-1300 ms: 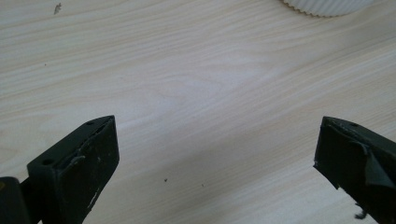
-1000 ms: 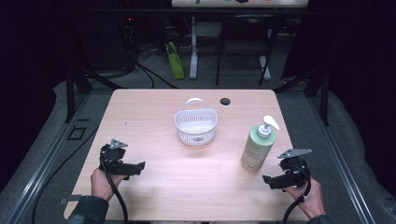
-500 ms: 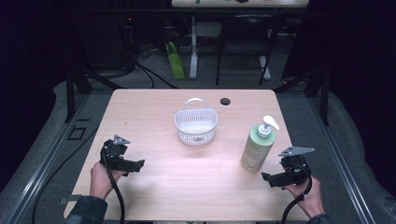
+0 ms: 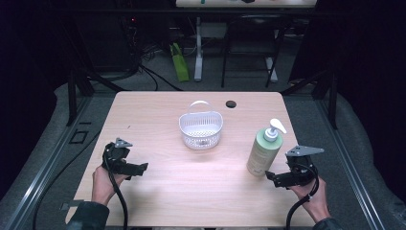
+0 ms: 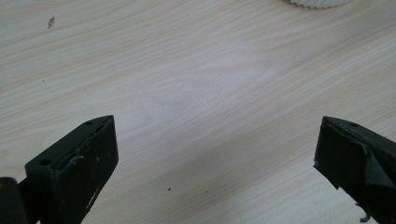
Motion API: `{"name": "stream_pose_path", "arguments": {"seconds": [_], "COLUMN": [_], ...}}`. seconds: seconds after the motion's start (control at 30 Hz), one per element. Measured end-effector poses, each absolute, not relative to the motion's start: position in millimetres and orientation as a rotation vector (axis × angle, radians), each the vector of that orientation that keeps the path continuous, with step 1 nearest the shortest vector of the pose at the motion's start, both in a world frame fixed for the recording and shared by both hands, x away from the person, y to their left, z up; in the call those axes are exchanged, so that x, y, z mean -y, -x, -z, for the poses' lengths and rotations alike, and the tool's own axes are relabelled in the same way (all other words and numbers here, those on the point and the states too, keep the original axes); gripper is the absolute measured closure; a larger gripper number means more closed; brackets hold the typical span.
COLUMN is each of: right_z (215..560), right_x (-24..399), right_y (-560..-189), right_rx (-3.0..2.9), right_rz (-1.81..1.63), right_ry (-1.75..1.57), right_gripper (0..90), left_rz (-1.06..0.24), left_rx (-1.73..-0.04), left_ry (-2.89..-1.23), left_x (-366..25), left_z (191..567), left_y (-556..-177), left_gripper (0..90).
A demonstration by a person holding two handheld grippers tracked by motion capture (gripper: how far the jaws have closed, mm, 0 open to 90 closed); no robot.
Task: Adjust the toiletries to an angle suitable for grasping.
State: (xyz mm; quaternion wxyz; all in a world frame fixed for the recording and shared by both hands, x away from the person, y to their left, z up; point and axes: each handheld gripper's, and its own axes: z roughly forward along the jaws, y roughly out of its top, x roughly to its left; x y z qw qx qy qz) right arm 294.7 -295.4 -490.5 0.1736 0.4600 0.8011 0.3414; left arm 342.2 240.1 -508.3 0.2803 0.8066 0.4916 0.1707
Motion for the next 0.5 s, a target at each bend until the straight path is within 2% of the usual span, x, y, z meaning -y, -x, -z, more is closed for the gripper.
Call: {"name": "stream_pose_path", "arguments": {"seconds": [0.5], "right_z": [481.1], "right_x": [290.0], "right_y": [-309.4], "right_rx": [-2.196], "right_rz": [-1.064], "right_ry": [-1.262], "right_gripper": [0.0], "left_rz": [-0.469], "left_rx": [-1.303], "left_ry": [-2.148], "left_x": [-241.4], "left_z": [506.8], "left_y": [-342.2], "left_gripper": [0.0]}}
